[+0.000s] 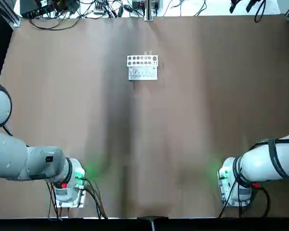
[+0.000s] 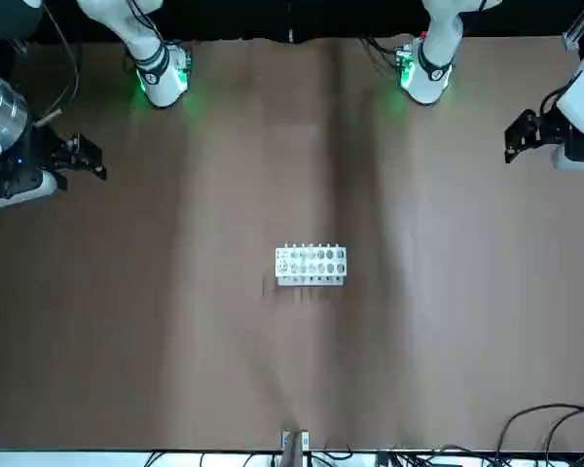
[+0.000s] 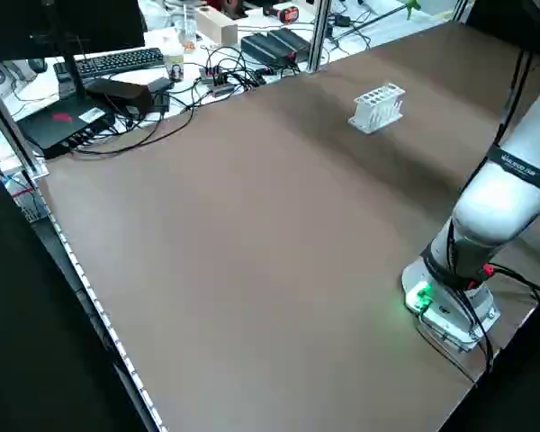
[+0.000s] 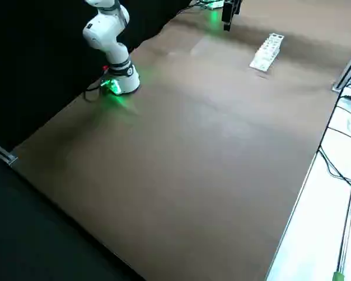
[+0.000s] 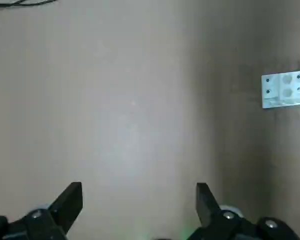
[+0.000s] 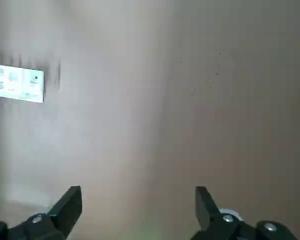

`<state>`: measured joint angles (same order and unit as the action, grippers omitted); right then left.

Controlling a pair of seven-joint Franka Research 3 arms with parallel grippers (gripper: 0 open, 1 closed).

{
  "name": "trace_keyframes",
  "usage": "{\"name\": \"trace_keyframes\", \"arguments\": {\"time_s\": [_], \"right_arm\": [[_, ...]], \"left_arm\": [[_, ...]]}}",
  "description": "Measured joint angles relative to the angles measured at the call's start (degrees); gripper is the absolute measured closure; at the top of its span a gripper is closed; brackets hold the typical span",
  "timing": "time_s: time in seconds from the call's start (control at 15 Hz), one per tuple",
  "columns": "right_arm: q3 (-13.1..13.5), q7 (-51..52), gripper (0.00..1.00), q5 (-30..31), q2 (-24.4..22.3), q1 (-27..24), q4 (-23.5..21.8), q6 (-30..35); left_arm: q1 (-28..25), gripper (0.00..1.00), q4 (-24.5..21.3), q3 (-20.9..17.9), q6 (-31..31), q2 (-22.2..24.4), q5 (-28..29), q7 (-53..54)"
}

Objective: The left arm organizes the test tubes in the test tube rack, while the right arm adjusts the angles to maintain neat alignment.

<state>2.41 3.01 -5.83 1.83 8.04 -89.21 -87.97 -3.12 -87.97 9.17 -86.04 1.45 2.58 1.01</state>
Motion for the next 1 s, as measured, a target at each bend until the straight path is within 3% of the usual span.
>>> {"name": "trace_keyframes", "arguments": {"time_s": [1.0], "right_arm": [[-0.12,0.00,0.00,0.00,0.00,0.08,-0.01,0.29]], "left_arm": [[2.39,0.00,-0.62,2.78,0.00,-1.33,0.00,-2.39]]}}
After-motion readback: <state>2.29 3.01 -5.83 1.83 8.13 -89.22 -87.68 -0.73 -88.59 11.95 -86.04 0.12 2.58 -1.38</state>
